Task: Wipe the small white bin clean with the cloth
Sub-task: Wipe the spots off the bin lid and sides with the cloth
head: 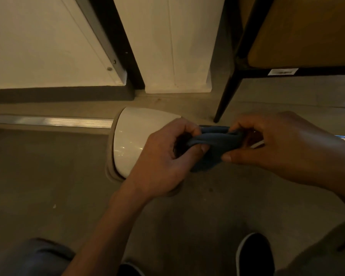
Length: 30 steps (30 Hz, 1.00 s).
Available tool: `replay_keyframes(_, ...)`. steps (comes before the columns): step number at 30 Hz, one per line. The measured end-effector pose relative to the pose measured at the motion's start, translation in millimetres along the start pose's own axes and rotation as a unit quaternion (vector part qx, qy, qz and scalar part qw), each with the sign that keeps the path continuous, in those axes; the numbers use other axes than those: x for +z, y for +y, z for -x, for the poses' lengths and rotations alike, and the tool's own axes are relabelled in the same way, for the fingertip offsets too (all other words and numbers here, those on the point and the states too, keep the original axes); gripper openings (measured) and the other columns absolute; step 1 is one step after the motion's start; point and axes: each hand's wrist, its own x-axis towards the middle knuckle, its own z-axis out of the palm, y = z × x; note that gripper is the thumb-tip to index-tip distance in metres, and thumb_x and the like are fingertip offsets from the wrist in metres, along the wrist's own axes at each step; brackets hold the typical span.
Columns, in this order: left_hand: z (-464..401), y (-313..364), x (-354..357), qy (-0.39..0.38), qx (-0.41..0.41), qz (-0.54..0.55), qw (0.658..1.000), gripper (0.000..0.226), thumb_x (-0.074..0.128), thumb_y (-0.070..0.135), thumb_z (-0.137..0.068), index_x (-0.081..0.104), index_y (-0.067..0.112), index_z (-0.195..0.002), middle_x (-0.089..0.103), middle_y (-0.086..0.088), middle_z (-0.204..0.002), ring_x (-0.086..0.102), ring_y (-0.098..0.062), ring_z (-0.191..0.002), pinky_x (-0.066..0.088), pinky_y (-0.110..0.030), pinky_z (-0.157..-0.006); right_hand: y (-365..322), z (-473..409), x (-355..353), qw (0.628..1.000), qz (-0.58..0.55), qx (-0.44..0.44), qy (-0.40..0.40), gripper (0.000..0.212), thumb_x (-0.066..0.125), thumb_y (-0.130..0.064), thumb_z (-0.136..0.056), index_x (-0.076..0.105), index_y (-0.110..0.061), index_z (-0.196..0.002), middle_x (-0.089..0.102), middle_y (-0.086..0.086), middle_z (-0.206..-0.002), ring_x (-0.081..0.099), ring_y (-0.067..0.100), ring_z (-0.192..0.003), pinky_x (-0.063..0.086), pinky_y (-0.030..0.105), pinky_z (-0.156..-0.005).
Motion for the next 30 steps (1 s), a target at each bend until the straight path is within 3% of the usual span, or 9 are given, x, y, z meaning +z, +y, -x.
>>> replay_keyframes(3, 5, -1, 0, 0.009, -0.01, -0.007, 1.0, 0.009, 0.061, 0.017, -0.096, 0.059, 0.015, -0.105, 0.061, 0.006, -0.099, 0.062, -0.015, -0.093, 0.05, -0.017, -0.075, -1, -7, -2, 0.999, 0.039, 0.007, -0.021, 0.022, 0.073, -0.049, -0.074, 0.06, -0.042, -0.091, 0.065, -0.012, -0.094, 0.061, 0.006, -0.09, 0.055, 0.032, -0.078)
replay_keyframes(7, 9, -3, 5, 0.049, -0.022, 0.023, 0.998, 0.01, 0.059, 0.012, -0.097, 0.057, 0.011, -0.107, 0.061, 0.001, -0.099, 0.062, -0.024, -0.093, 0.055, -0.033, -0.077, -4, -13, 0, 0.999, 0.027, -0.026, -0.006, 0.02, 0.071, -0.048, -0.076, 0.06, -0.041, -0.092, 0.06, -0.017, -0.095, 0.057, 0.001, -0.09, 0.05, 0.026, -0.075)
replay_keyframes(14, 23, 18, 8, 0.116, -0.079, 0.066, 0.988, 0.008, 0.054, 0.011, -0.098, 0.052, 0.013, -0.105, 0.055, 0.005, -0.093, 0.055, -0.016, -0.079, 0.048, -0.03, -0.063, -14, -5, -3, 0.995, -0.071, -0.071, -0.02, 0.023, 0.072, -0.033, -0.081, 0.063, -0.047, -0.098, 0.064, -0.023, -0.096, 0.059, -0.01, -0.093, 0.047, 0.016, -0.073)
replay_keyframes(20, 34, 99, -15, 0.129, -0.112, 0.064, 0.983, 0.011, 0.055, 0.002, -0.098, 0.051, 0.011, -0.103, 0.054, 0.001, -0.093, 0.053, -0.009, -0.079, 0.047, -0.024, -0.065, -60, 39, -30, 0.988, -0.131, -0.075, 0.023, 0.031, 0.07, -0.024, -0.085, 0.062, -0.04, -0.109, 0.064, -0.017, -0.108, 0.062, 0.0, -0.103, 0.051, 0.023, -0.088)
replay_keyframes(25, 32, 184, -47, 0.133, -0.12, 0.059, 0.982, 0.017, 0.054, -0.001, -0.095, 0.05, 0.014, -0.102, 0.053, 0.003, -0.091, 0.054, -0.012, -0.079, 0.047, -0.027, -0.067, -120, 90, -74, 0.978, -0.185, -0.081, 0.046, 0.033, 0.071, -0.01, -0.086, 0.059, -0.032, -0.106, 0.062, -0.017, -0.101, 0.063, -0.002, -0.095, 0.047, 0.009, -0.079)
replay_keyframes(30, 30, 283, -77, 0.122, -0.133, 0.054, 0.982, 0.012, 0.055, 0.001, -0.097, 0.051, 0.011, -0.102, 0.051, 0.005, -0.088, 0.05, -0.007, -0.075, 0.041, -0.017, -0.065, -177, 136, -133, 0.966, -0.248, -0.063, 0.034, 0.037, 0.069, -0.005, -0.088, 0.061, -0.039, -0.1, 0.065, -0.011, -0.1, 0.066, 0.005, -0.095, 0.052, 0.018, -0.079)
